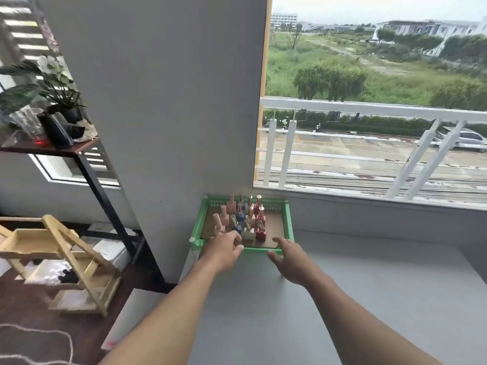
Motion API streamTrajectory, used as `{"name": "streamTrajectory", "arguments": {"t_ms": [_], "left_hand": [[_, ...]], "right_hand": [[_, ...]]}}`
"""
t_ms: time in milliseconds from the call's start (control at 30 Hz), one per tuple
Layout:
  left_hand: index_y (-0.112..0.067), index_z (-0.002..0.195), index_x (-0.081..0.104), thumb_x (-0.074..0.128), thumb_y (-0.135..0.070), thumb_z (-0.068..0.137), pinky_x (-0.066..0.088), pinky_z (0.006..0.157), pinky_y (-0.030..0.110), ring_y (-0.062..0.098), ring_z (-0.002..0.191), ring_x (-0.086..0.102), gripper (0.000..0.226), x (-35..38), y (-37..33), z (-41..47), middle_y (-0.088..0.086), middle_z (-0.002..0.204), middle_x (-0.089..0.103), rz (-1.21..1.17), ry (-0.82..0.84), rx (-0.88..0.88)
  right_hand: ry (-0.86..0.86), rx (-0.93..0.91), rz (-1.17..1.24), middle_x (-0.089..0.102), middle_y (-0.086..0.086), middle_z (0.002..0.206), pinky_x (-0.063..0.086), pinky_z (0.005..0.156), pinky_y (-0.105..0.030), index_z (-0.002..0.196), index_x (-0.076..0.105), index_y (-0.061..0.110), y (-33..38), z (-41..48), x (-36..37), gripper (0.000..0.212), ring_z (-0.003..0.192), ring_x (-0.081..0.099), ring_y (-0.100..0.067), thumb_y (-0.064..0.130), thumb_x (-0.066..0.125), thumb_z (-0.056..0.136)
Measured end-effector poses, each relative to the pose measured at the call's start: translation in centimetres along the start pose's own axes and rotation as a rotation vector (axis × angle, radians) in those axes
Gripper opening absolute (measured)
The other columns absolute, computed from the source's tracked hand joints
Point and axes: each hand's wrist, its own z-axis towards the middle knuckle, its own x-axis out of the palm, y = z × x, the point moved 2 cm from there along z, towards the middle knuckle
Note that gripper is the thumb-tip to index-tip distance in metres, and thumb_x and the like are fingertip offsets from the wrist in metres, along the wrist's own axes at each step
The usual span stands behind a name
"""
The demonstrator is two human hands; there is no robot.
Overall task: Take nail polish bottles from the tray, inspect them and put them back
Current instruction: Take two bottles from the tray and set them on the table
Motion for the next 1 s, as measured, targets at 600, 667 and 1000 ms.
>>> {"name": "streamTrajectory", "arguments": {"t_ms": [600,667,1000], "left_hand": [[-0.017,0.127,0.047,0.053,-0.034,0.096,0.049,0.087,0.041,0.031,0.114,0.055,0.036,4.2,0.8,5.4,0.012,0.097,0.066,-0.054,0.024,-0.033],[-0.018,0.128,0.046,0.053,-0.034,0.096,0.047,0.085,0.04,0.028,0.113,0.054,0.037,4.5,1.0,5.8,0.008,0.091,0.067,-0.092,0.013,-0.039],[-0.021,0.126,0.051,0.055,-0.031,0.095,0.045,0.09,0.043,0.03,0.113,0.05,0.032,4.9,1.3,7.6,-0.002,0.073,0.054,-0.114,-0.024,-0.037]], "right_hand": [[-0.116,0.042,0.016,0.062,-0.004,0.127,0.044,0.101,-0.035,0.132,0.054,0.013,-2.1,5.7,1.6,0.039,0.12,0.053,-0.021,0.027,0.054,0.096],[-0.124,0.044,0.0,0.064,-0.003,0.123,0.044,0.1,-0.036,0.131,0.054,0.014,-2.1,6.2,1.8,0.038,0.118,0.053,-0.021,0.027,0.054,0.095],[-0.16,0.072,-0.16,0.063,0.004,0.118,0.031,0.095,-0.041,0.129,0.054,0.023,-2.1,8.0,2.9,0.033,0.117,0.047,-0.022,0.032,0.049,0.097]]}}
